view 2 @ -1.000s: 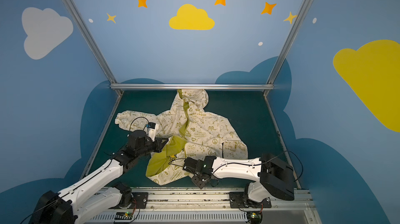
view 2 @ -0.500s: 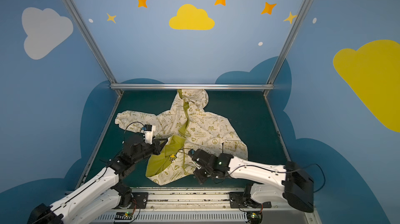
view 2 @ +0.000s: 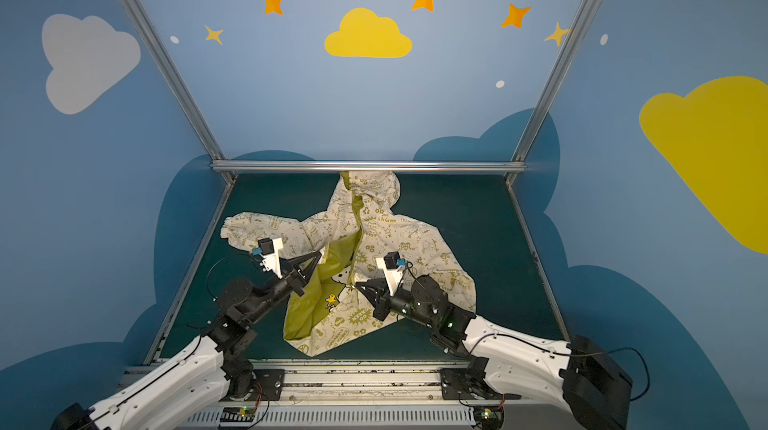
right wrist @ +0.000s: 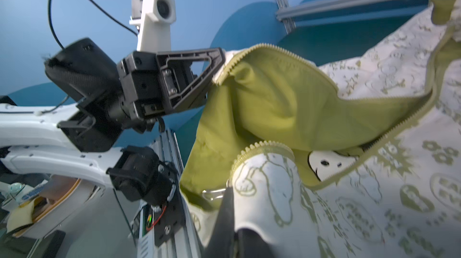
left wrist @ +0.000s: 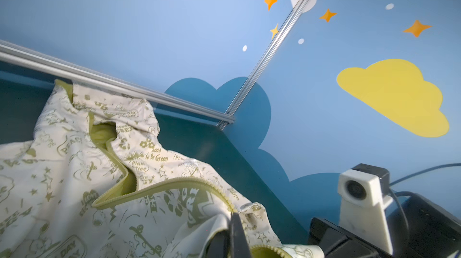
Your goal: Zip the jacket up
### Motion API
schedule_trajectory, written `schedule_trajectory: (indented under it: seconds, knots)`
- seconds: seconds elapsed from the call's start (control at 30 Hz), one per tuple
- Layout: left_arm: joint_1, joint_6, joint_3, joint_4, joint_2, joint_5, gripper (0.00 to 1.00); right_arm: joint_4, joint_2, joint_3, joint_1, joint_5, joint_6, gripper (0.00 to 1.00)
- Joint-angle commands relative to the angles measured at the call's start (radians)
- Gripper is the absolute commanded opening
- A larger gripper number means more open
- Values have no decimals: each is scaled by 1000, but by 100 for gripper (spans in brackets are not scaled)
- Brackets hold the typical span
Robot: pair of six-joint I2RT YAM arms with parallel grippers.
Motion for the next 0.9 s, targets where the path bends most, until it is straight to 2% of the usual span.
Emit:
schedule_trajectory:
  seconds: [0.0,0.2,0.33,0.53,0.87]
  knots:
    - [-7,57,10,150,10,-9,3,291,69,73,-19,-24,-96,0]
    - [-12,77,20,223,36,-62,3,441,210,179,-81,-70,-119,0]
    - [-12,86,43,309,78,-86,3,493,257,228,-100,-103,-54,0]
    - [-13,85,83,415,138,-123,3,521,262,232,-92,-133,42,0]
    - [-39,125,101,505,169,-112,3,542,273,245,-67,-169,96,0]
